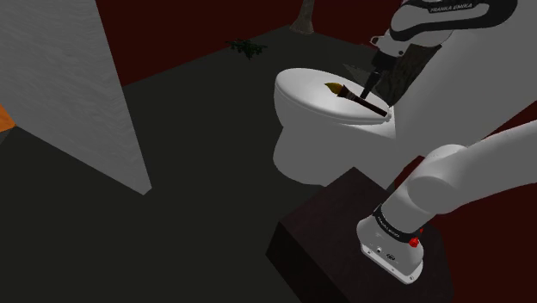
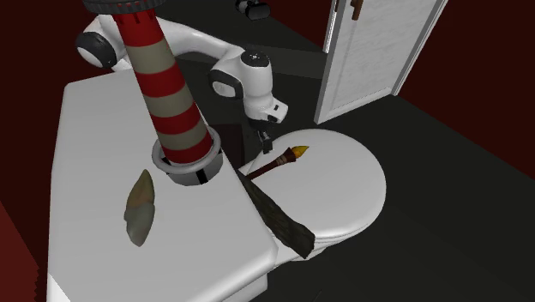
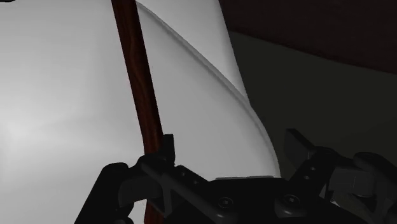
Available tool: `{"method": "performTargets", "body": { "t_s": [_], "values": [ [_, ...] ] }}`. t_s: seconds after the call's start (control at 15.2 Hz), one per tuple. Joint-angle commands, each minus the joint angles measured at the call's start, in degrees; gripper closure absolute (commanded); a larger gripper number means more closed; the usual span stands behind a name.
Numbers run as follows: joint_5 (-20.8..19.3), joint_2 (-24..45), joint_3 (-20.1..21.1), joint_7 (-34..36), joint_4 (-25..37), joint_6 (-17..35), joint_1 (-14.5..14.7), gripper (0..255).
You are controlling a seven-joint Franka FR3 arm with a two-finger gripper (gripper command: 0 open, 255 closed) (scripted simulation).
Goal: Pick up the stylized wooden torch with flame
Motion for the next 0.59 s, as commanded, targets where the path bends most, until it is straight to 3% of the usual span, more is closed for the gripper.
{"method": "performTargets", "body": {
  "t_s": [0.0,0.26,0.53],
  "values": [
    [1.1,4.2,-3.2,-5.2,2.8,2.5,1.4,0],
    [5.3,11.9,-8.5,-14.6,7.6,6.3,3.9,0],
    [5.8,13.1,-9.1,-15.4,5.4,9.4,4.0,0]
  ]
}}
